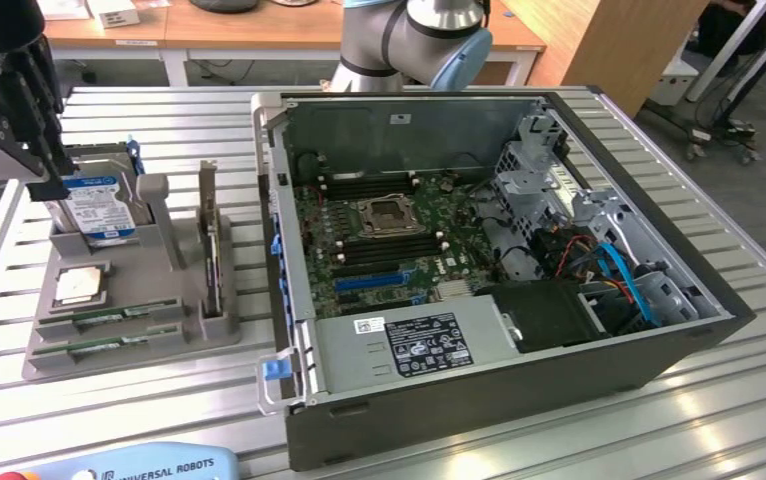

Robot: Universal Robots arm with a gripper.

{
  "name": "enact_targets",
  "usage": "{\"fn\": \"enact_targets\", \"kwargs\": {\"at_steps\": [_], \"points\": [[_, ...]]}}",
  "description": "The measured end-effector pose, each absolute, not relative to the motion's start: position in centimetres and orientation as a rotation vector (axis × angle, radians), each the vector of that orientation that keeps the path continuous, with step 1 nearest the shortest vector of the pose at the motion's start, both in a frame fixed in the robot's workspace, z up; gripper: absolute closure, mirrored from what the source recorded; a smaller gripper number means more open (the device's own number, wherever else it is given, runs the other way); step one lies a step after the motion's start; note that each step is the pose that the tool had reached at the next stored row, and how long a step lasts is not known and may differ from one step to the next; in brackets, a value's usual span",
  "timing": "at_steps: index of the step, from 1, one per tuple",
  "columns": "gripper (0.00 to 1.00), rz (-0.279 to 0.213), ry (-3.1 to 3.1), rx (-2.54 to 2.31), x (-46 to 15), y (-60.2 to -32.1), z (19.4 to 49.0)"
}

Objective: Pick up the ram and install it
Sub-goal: 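Pick up the ram and move it above insertion slot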

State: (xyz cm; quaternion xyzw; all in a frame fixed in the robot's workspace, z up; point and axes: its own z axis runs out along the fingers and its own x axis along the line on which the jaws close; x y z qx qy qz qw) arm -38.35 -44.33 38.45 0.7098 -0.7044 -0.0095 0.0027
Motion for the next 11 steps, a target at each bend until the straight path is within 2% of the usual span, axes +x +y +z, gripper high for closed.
{"fn": "enact_targets", "kwargs": {"at_steps": [11], "points": [[0.64,-0.03,-2.209,2.226,-38.4,-44.3,37.0]]}}
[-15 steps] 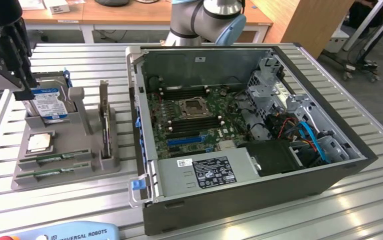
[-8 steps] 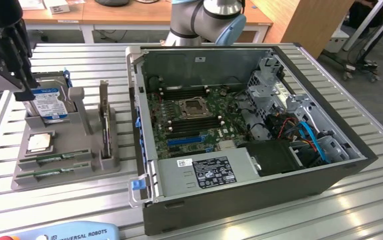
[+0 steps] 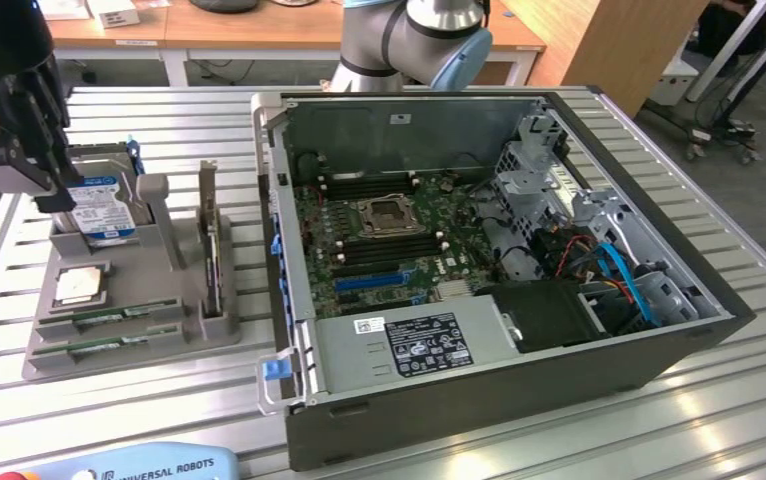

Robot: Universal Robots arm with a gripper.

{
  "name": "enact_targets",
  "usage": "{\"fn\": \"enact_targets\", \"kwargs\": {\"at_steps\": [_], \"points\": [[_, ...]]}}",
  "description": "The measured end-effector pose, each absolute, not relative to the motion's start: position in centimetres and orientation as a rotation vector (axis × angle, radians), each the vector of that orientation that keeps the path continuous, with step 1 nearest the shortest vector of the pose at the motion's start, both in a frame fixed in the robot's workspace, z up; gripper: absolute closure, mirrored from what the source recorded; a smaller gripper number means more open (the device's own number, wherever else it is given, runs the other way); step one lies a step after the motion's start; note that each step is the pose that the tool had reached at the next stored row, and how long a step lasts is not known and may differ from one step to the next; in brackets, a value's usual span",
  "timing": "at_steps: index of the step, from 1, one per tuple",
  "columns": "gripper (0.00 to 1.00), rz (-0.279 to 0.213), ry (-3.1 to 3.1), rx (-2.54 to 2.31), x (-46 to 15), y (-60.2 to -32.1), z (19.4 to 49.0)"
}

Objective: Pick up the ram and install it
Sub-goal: 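Pick up the ram and move it above insertion slot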

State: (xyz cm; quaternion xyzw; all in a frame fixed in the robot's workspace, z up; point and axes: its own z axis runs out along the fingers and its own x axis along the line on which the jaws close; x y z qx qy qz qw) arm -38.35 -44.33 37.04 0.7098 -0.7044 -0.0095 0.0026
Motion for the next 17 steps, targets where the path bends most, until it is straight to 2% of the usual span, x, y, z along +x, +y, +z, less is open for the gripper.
{"fn": "enact_targets", "kwargs": {"at_steps": [17], "points": [[0.64,-0.03,-2.209,2.226,-38.4,-44.3,35.1]]}}
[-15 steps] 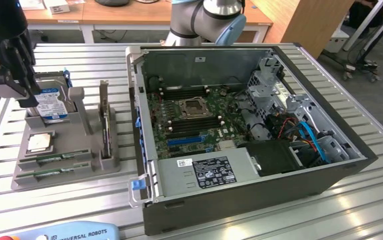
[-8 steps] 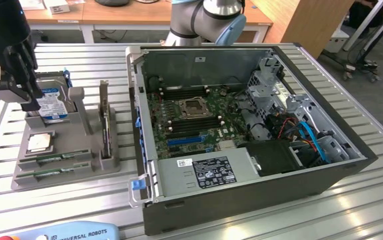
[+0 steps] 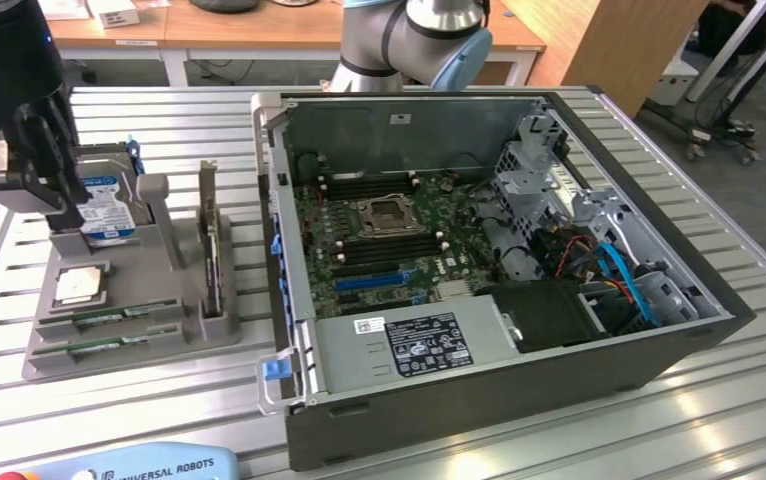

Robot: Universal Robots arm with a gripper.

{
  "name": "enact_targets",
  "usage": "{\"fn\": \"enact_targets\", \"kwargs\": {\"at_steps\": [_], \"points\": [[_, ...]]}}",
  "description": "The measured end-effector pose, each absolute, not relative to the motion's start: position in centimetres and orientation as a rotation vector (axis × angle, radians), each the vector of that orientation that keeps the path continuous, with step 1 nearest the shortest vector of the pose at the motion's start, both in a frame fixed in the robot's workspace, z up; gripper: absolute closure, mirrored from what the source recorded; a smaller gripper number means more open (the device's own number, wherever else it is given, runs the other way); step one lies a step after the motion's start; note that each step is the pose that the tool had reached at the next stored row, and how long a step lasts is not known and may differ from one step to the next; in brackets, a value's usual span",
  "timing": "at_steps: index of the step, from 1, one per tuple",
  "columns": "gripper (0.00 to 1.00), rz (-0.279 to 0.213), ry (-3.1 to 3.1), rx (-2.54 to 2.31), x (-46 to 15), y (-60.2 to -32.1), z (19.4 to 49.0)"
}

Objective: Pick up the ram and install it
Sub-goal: 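Pick up the ram and move it above insertion slot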

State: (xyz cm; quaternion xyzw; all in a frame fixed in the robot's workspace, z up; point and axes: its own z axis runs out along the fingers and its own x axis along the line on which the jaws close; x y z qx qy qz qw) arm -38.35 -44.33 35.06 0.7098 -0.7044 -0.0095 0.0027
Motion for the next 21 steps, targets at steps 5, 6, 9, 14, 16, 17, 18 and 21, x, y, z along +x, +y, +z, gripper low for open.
{"fn": "enact_targets", "kwargs": {"at_steps": [5,6,9,14,16,17,18,21], "points": [[0.64,-0.03,-2.209,2.226,-38.4,-44.3,34.4],[0.64,-0.03,-2.209,2.226,-38.4,-44.3,34.3],[0.64,-0.03,-2.209,2.226,-38.4,-44.3,33.8],[0.64,-0.03,-2.209,2.226,-38.4,-44.3,33.2],[0.64,-0.03,-2.209,2.226,-38.4,-44.3,33.0],[0.64,-0.03,-2.209,2.226,-38.4,-44.3,32.9],[0.64,-0.03,-2.209,2.226,-38.4,-44.3,32.8],[0.64,-0.03,-2.209,2.226,-38.4,-44.3,32.4]]}}
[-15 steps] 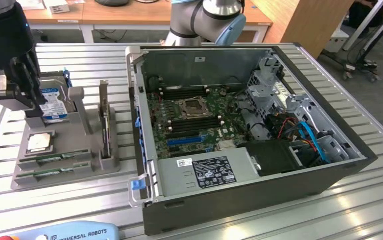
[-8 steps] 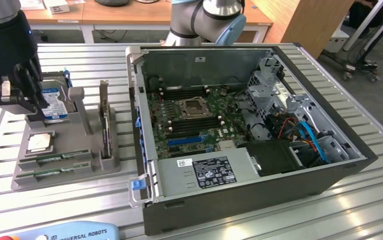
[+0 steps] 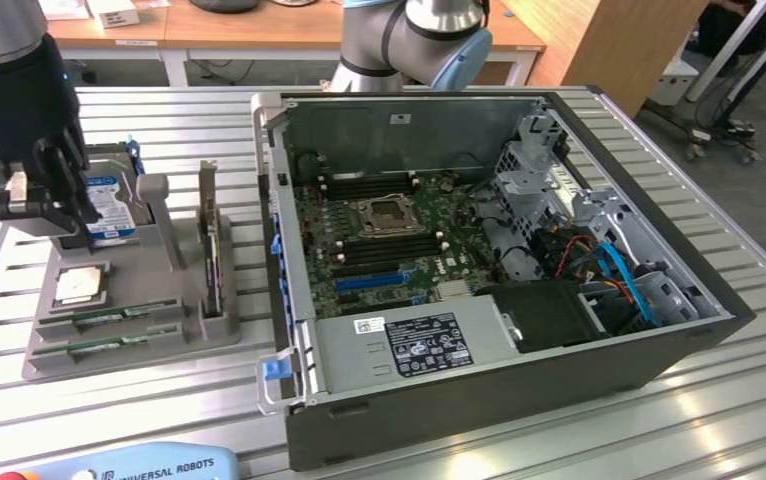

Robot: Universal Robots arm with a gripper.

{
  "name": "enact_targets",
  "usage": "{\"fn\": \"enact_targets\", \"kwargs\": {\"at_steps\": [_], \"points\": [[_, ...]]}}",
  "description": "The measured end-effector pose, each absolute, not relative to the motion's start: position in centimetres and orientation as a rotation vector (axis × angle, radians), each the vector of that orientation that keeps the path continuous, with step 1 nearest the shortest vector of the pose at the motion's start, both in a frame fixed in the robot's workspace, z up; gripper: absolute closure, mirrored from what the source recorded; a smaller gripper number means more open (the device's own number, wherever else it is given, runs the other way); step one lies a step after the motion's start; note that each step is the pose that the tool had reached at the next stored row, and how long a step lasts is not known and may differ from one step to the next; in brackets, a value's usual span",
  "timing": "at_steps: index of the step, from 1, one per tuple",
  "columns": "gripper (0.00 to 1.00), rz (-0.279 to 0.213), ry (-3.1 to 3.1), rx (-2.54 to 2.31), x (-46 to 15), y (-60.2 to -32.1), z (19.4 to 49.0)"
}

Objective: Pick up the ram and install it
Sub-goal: 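Pick up the ram and move it above insertion slot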

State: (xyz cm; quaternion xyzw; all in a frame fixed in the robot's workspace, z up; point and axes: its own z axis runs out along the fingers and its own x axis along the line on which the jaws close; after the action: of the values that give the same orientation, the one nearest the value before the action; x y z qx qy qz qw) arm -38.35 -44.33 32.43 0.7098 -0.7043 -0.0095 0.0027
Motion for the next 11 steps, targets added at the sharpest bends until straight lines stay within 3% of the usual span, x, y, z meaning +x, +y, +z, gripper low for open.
{"fn": "enact_targets", "kwargs": {"at_steps": [11], "points": [[0.64,-0.03,-2.209,2.226,-38.4,-44.3,31.3]]}}
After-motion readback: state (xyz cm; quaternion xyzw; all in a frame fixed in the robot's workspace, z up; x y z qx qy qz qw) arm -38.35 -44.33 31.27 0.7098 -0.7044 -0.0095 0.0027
